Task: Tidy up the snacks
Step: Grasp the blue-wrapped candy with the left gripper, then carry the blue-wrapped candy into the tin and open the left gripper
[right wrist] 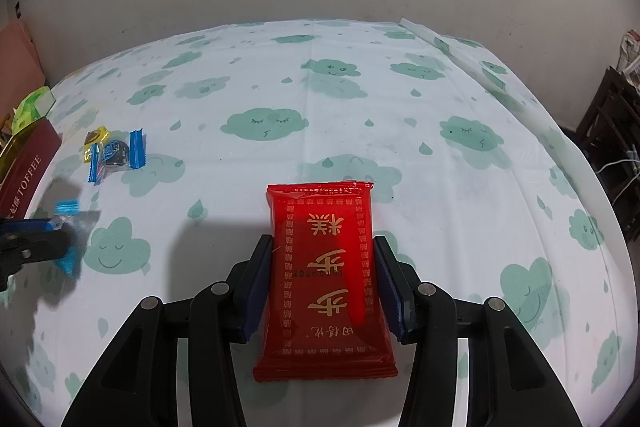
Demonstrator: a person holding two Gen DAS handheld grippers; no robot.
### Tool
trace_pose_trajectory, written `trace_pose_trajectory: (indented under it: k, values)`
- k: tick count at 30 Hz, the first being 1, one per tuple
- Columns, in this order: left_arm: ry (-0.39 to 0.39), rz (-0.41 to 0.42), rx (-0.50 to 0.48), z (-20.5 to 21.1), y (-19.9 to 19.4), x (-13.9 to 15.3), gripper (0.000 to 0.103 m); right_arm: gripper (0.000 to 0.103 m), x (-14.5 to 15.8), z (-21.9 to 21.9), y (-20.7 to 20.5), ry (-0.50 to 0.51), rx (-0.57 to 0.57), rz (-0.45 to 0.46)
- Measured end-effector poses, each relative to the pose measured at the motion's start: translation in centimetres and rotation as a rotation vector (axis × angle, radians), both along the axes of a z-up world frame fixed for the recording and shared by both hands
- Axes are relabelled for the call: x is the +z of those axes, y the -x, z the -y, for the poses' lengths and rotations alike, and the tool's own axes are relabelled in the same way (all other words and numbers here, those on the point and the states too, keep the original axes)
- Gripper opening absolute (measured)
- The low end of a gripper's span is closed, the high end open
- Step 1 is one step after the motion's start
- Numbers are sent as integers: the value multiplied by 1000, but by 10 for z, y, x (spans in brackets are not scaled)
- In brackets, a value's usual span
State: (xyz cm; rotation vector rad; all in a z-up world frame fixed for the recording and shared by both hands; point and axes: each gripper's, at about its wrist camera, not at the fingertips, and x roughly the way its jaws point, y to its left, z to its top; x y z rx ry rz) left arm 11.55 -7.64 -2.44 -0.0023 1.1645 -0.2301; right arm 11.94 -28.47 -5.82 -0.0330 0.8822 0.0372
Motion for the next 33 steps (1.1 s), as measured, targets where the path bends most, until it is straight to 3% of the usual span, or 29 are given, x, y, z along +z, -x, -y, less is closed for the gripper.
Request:
trace_pose_trajectory:
  k: [7, 13, 20, 33]
  values:
    - [-19, 104, 40, -44, 11, 36, 21, 50, 0, 0, 0, 1, -1, 0]
    - [-58, 171, 158, -107, -2, 56, 21, 50, 0, 0, 0, 1, -1, 0]
    - [-119, 155, 296, -174, -26, 40, 21, 50, 0, 0, 0, 1, -1, 0]
    - [-164, 81, 333, -203, -39, 2, 21, 51, 1, 0, 0, 2, -2, -1]
